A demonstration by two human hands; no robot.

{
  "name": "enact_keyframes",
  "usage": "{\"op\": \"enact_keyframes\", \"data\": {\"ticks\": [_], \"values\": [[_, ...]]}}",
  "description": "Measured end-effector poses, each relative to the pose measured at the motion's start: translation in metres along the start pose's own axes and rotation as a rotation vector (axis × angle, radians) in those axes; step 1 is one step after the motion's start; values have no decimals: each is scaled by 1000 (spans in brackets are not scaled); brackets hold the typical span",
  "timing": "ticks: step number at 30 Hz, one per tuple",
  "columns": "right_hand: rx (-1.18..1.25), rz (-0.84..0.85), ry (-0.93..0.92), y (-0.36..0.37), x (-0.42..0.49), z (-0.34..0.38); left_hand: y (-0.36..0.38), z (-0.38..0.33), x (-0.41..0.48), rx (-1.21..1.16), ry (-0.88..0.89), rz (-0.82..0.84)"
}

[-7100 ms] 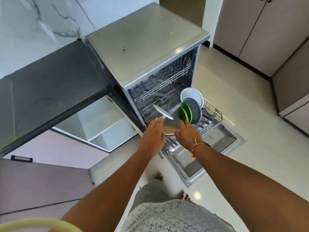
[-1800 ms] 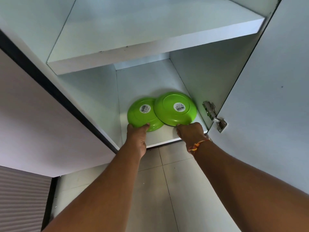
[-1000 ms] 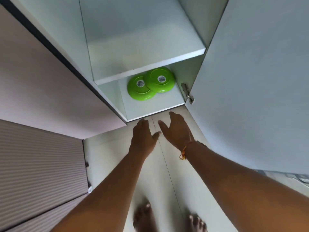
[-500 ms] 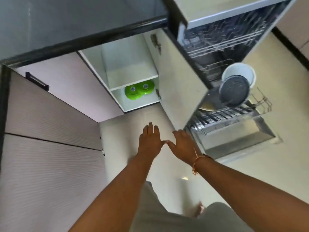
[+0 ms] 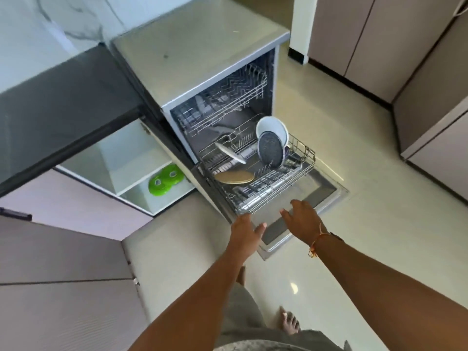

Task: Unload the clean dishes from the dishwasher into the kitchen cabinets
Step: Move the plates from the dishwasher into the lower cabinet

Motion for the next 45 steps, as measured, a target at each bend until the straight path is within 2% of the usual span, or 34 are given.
{"op": "enact_keyframes", "data": {"ticks": [10,15,19,21,23,26,29,34,36,45], "values": [[239,45,179,-3,73,11,10,-13,128,-255,-316,-3],[281,39,320,-4,164,23,21,-34,241,-303,-343,10],[455,-8,528,5,242,24,26,-67,347,-271,-299,-7],[692,-21,716,12,280,19,28,-90,399,-240,-234,8],[1085,-35,924,19,312,14,33,-110,449,-181,-148,6],[1475,-117,1097,32,358,-1,47,-132,524,-131,-52,14],[1688,-175,1181,44,400,-16,61,-147,584,-96,-39,-9],[2028,-180,1208,69,464,-26,98,-146,666,-162,-257,18],[2071,-205,1216,75,482,-24,110,-143,684,-227,-318,37],[1891,-98,1220,85,509,-27,134,-140,712,-563,-488,97]]}}
Point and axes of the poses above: each hand's wrist, its own x-axis towards the middle knuckle, its own y-axis out of the palm, z = x × y, the point moved 2 cm from there along x, towards the middle knuckle, and after that the axes turned 4 degrees about -z, right-handed, at the moved point
